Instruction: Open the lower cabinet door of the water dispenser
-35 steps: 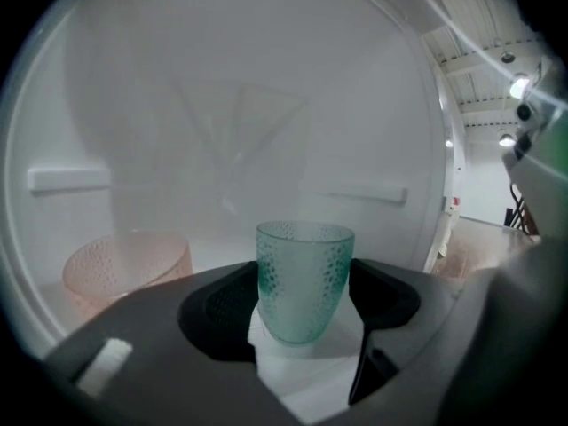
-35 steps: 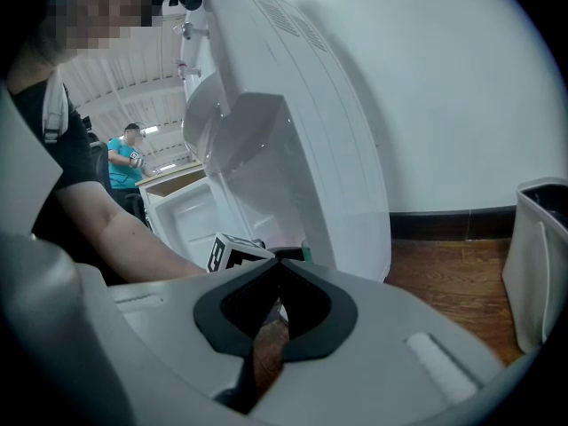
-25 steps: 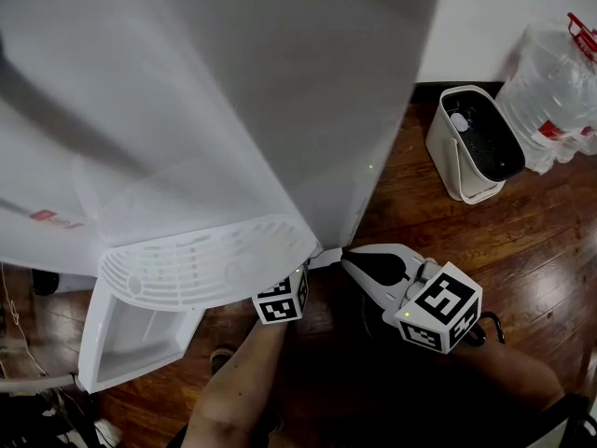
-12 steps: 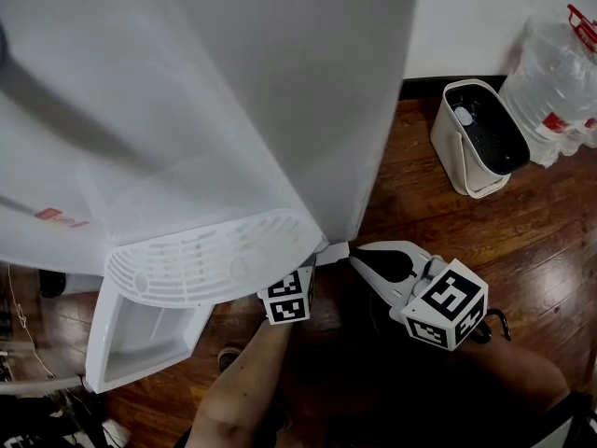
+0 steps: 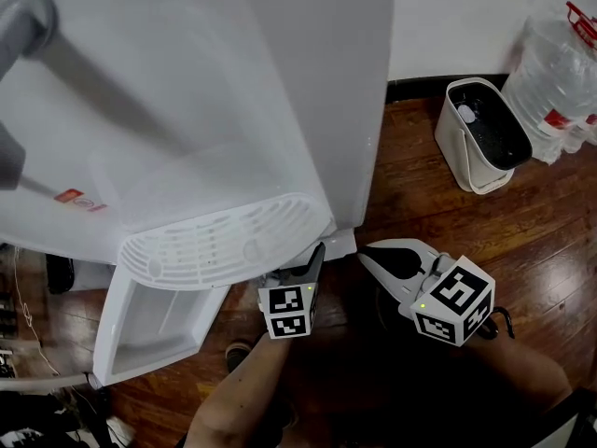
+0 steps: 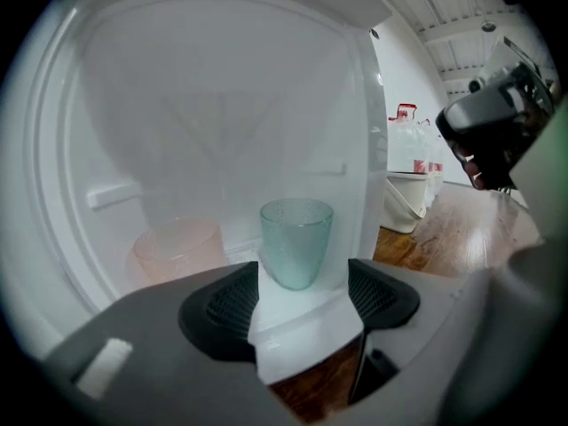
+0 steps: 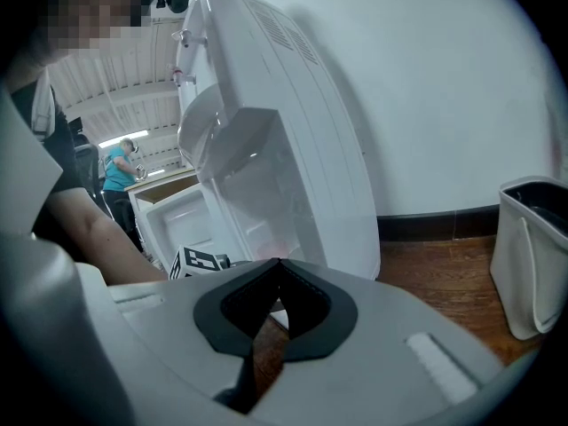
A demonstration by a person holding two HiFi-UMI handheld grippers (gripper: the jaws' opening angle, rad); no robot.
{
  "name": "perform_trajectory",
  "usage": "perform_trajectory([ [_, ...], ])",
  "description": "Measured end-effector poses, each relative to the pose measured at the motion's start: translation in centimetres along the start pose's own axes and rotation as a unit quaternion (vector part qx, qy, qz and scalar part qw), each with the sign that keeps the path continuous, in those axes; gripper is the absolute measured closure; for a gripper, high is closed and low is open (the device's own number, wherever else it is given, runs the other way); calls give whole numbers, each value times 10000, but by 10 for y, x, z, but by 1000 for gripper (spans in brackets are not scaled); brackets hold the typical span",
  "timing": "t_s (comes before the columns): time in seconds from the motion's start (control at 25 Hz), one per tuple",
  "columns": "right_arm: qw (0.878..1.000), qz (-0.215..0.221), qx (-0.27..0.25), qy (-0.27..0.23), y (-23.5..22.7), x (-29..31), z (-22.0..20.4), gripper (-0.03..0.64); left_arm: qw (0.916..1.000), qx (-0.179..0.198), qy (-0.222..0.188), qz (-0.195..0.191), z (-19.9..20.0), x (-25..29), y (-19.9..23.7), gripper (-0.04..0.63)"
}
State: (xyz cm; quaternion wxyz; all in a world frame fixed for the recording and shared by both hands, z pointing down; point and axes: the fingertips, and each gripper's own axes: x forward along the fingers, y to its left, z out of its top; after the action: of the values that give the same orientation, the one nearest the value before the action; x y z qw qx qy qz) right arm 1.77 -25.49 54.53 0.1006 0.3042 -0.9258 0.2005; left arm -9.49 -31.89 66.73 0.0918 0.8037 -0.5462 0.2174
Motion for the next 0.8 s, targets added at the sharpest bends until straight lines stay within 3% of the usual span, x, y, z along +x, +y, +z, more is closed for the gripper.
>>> perform_trajectory([
  [0.12,10000,-35,-1,-48,4,-5,5,615,9995,174,-122,-220,11,-23,-8,218],
  [0.2,10000,-25,1,-60,10,-10,9,615,9979,409,-273,-413,24,-47,-13,333],
  [0.48,9995,-32,-20,-312,38,-34,29,615,9891,998,-451,-981,52,-126,-16,337],
  [0.64,9988,-42,-151,-473,52,-45,45,615,9877,1051,-406,-1084,55,-155,-19,337],
  [0.8,9980,-9,-230,-585,66,-58,59,614,9837,1069,-196,-1432,62,-183,-29,337],
])
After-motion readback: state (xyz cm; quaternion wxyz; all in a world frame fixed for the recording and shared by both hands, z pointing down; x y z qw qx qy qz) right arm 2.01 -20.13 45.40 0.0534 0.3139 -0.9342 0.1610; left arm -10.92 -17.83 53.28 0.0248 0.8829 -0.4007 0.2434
